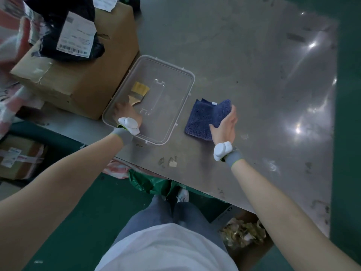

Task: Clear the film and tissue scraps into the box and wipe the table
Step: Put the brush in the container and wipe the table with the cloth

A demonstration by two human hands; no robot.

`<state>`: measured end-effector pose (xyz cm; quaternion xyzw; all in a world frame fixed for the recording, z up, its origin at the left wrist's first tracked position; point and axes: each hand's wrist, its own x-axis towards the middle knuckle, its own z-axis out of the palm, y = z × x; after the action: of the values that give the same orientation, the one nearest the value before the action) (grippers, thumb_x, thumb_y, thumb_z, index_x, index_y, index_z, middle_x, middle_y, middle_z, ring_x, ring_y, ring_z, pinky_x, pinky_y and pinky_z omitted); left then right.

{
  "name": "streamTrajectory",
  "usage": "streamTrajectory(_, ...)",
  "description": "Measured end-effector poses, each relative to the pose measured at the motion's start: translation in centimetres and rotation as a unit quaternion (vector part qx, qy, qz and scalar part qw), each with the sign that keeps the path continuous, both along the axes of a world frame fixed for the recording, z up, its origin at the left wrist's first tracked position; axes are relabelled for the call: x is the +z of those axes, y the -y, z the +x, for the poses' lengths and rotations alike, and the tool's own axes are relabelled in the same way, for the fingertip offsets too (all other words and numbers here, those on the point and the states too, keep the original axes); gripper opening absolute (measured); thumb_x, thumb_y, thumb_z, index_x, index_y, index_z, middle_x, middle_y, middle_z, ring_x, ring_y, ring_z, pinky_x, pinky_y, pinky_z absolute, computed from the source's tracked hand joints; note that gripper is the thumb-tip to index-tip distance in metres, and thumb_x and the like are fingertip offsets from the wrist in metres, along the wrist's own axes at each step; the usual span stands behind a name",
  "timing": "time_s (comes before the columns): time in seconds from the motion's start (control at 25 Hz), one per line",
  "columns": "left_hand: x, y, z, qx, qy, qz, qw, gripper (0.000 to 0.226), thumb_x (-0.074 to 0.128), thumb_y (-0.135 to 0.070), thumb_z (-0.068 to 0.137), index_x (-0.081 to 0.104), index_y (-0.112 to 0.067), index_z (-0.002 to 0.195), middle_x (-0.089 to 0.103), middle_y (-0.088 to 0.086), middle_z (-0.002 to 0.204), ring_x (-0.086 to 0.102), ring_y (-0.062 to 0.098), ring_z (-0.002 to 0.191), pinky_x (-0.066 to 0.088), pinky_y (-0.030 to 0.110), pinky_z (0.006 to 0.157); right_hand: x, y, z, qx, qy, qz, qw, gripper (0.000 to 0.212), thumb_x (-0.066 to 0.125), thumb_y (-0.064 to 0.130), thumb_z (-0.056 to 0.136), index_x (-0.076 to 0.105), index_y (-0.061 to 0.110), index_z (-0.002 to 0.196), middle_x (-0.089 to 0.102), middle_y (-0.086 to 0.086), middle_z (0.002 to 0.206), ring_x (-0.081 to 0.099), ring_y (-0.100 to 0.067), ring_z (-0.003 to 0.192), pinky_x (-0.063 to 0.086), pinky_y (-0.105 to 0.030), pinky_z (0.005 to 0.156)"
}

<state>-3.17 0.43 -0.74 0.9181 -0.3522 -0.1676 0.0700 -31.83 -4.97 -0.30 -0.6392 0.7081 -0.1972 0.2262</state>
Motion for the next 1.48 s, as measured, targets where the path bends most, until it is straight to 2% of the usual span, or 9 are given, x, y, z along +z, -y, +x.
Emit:
streamTrajectory(0.08,0.0,0.0,-2.0,-0.051,0.034,-0.036,0.997,0.042,0.057,-0.024,0.087,0.052,-0.002,0.122,0.050,0.023,0.127,0.050,0.039,0.118,0.043,0.044,0.096,-1.1,-0.1,0.1,0.033,-0.097,-0.007,0.995,0.092,0.076,0.020,0.077,0.021,0.021,0.150,0.025,-0.023,0.150,0.035,-0.041,0.134,0.037,-0.047,0.105)
streamTrajectory(0.16,-0.5,-0.1,-4.2,-0.153,0.028,-0.082,0.984,0.036,0.052,-0.017,0.087,0.053,-0.001,0.120,0.050,0.023,0.127,0.051,0.040,0.117,0.044,0.046,0.096,-1.8,-0.1,0.5,0.099,-0.157,0.000,0.983,0.077,0.067,0.034,0.085,0.027,0.025,0.150,0.013,-0.025,0.156,0.017,-0.045,0.143,0.024,-0.053,0.115)
streamTrajectory(0.28,-1.8,-0.6,-6.9,-0.238,-0.007,-0.113,0.965,0.038,0.053,-0.017,0.090,0.053,-0.002,0.124,0.049,0.020,0.136,0.049,0.038,0.121,0.042,0.044,0.099,-3.4,0.7,0.6,0.188,-0.158,0.099,0.964,0.070,0.051,0.056,0.089,0.027,0.030,0.150,0.008,-0.013,0.161,0.003,-0.046,0.146,0.007,-0.057,0.118)
streamTrajectory(0.36,-2.5,-1.2,-7.5,-0.249,-0.006,-0.113,0.962,0.039,0.053,-0.017,0.091,0.052,-0.002,0.127,0.048,0.019,0.139,0.047,0.038,0.125,0.040,0.043,0.103,-4.2,1.1,0.7,0.198,-0.153,0.119,0.961,0.071,0.052,0.058,0.087,0.029,0.031,0.148,0.010,-0.007,0.162,-0.001,-0.046,0.146,0.003,-0.060,0.117)
streamTrajectory(0.56,-3.6,-1.6,-8.7,-0.227,0.010,-0.119,0.967,0.042,0.054,-0.013,0.089,0.051,-0.001,0.130,0.046,0.020,0.141,0.044,0.039,0.129,0.037,0.044,0.108,-4.9,2.8,-0.3,0.222,-0.172,0.044,0.959,0.052,0.050,0.034,0.091,0.040,0.030,0.142,0.023,-0.002,0.159,0.005,-0.042,0.147,0.006,-0.057,0.118)
streamTrajectory(0.72,-3.6,-1.5,-11.1,-0.296,0.045,-0.130,0.945,0.046,0.055,-0.014,0.088,0.050,-0.003,0.132,0.046,0.020,0.142,0.042,0.039,0.133,0.037,0.048,0.109,-5.0,4.1,-1.0,0.227,-0.169,0.021,0.959,0.039,0.050,0.021,0.091,0.050,0.023,0.130,0.034,-0.001,0.151,0.015,-0.042,0.145,0.011,-0.056,0.117)
streamTrajectory(1.0,-3.9,0.8,-15.3,-0.377,0.034,-0.103,0.920,0.047,0.058,-0.013,0.086,0.053,0.003,0.131,0.049,0.022,0.141,0.039,0.037,0.138,0.029,0.043,0.115,-4.6,5.6,-3.5,0.222,-0.174,0.030,0.959,0.039,0.056,0.017,0.085,0.052,0.017,0.124,0.041,0.000,0.143,0.021,-0.039,0.144,0.017,-0.054,0.115)
streamTrajectory(1.2,-3.7,1.7,-17.5,-0.406,-0.004,-0.062,0.912,0.060,0.056,-0.031,0.091,0.041,-0.004,0.143,0.037,0.015,0.152,0.027,0.030,0.145,0.023,0.039,0.119,-4.5,6.7,-8.6,0.176,-0.179,0.039,0.967,0.044,0.058,0.018,0.085,0.049,0.015,0.128,0.042,0.000,0.144,0.021,-0.037,0.145,0.017,-0.053,0.115)
streamTrajectory(1.48,-3.8,1.8,-23.5,-0.491,-0.029,-0.048,0.869,0.078,0.053,-0.051,0.084,0.033,-0.011,0.148,0.028,0.009,0.158,0.021,0.024,0.148,0.019,0.038,0.121,-4.4,5.8,-17.3,0.097,-0.197,0.055,0.974,0.051,0.059,0.019,0.085,0.047,0.015,0.133,0.042,0.000,0.145,0.021,-0.035,0.145,0.017,-0.052,0.116)
